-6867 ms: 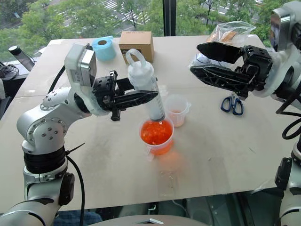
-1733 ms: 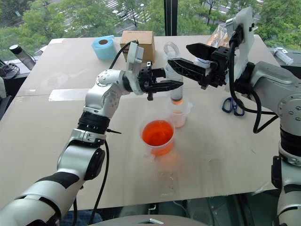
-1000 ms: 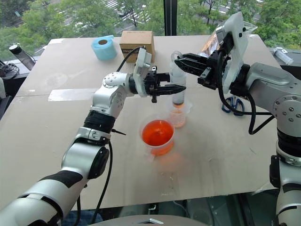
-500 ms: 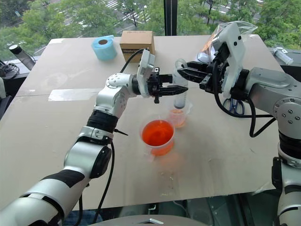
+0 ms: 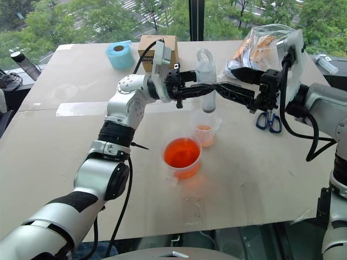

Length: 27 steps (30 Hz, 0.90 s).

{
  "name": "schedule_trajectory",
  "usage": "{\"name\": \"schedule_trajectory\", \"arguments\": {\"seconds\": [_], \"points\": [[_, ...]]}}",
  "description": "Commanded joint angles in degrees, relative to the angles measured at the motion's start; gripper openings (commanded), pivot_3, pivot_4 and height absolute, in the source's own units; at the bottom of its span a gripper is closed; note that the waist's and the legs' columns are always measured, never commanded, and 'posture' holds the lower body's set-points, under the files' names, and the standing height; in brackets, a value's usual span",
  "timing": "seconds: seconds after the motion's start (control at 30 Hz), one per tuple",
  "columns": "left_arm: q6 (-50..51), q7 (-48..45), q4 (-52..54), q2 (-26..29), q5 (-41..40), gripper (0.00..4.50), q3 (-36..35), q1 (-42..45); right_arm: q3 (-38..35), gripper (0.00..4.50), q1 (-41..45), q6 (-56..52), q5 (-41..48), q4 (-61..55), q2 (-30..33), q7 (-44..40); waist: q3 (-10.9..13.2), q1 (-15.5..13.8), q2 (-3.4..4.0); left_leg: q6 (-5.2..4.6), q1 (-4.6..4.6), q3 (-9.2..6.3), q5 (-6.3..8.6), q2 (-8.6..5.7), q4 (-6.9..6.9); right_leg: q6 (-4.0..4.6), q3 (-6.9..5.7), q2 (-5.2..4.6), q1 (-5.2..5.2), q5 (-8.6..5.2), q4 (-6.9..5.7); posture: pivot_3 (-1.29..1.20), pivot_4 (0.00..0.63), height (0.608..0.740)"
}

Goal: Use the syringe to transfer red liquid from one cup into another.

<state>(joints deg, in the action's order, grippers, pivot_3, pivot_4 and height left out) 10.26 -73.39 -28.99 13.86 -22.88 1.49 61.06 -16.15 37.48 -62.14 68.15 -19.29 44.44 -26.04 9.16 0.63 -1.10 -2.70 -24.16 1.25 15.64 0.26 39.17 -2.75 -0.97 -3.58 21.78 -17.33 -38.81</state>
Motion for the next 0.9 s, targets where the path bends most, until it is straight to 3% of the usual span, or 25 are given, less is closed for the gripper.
{"name": "schedule_trajectory", "arguments": {"seconds": [0.03, 0.33, 0.43, 0.5, 0.57, 0.7, 0.9], "points": [[7.62, 5.1, 10.42, 5.1, -2.3, 1.39, -3.38, 3.11, -3.82, 4.45, -2.67, 1.08, -0.58, -0.74, 2.72, -1.18, 0.0, 0.12, 0.0, 0.0, -0.01, -0.02, 0.0, 0.01, 0.0, 0.0, -0.01, 0.01, 0.0, 0.0, 0.0, 0.0, 0.15, 0.74], [34.02, 16.69, 31.71, 23.88, -6.04, 1.39, -9.61, -4.69, -3.72, 4.45, -4.25, 0.72, -2.73, 3.93, 6.46, -5.09, 0.0, 0.05, 0.01, 0.01, 0.13, 0.0, -0.01, 0.01, 0.0, 0.0, 0.07, 0.0, -0.03, 0.0, 0.05, 0.0, 0.15, 0.74], [48.63, 19.17, 41.03, 35.18, -8.09, 1.39, -13.11, -13.85, -3.4, 4.45, -5.63, 2.08, -3.22, 5.41, 4.34, -7.26, -0.01, 0.49, 0.02, 0.01, 0.14, 0.01, 0.0, 0.01, -0.02, 0.0, 0.13, 0.0, -0.03, 0.0, 0.03, 0.0, 0.15, 0.74], [53.22, 19.55, 45.75, 41.53, -8.1, 1.39, -15.19, -22.02, -4.8, 4.45, -8.23, 1.61, -2.03, 5.54, 3.39, -7.81, 0.0, 0.59, 0.02, 0.02, 0.21, 0.02, 0.0, 0.02, -0.11, 0.0, 0.22, 0.04, -0.04, 0.0, 0.0, 0.0, 0.15, 0.74], [52.32, 20.06, 48.92, 44.28, -7.39, 1.39, -17.96, -29.19, -5.11, 4.45, -13.08, 1.88, -3.05, 3.95, 5.04, -11.73, -0.01, 0.23, 0.04, 0.02, 0.23, 0.02, 0.0, 0.02, -0.17, 0.0, 0.22, 0.02, -0.04, -0.01, 0.0, 0.0, 0.15, 0.74], [40.09, 22.13, 49.62, 45.22, -0.55, 1.39, -22.48, -44.81, -3.45, 4.45, -28.79, 7.54, -11.76, 0.53, 11.7, -23.85, 0.04, -1.76, 0.03, 0.02, 0.18, -0.03, 0.0, 0.01, -0.12, 0.0, 0.17, -0.01, -0.06, -0.01, 0.32, 0.0, 0.15, 0.74], [28.54, 21.33, 46.57, 43.79, 3.2, 1.39, -19.69, -52.43, -2.26, 4.45, -37.08, 12.31, -17.26, 1.42, 14.25, -31.78, -0.01, -1.43, 0.08, -0.21, 0.46, -0.04, 0.14, 0.01, -0.12, 0.04, 0.22, -0.1, -0.29, 0.0, 0.23, 0.0, 0.15, 0.74]]}}
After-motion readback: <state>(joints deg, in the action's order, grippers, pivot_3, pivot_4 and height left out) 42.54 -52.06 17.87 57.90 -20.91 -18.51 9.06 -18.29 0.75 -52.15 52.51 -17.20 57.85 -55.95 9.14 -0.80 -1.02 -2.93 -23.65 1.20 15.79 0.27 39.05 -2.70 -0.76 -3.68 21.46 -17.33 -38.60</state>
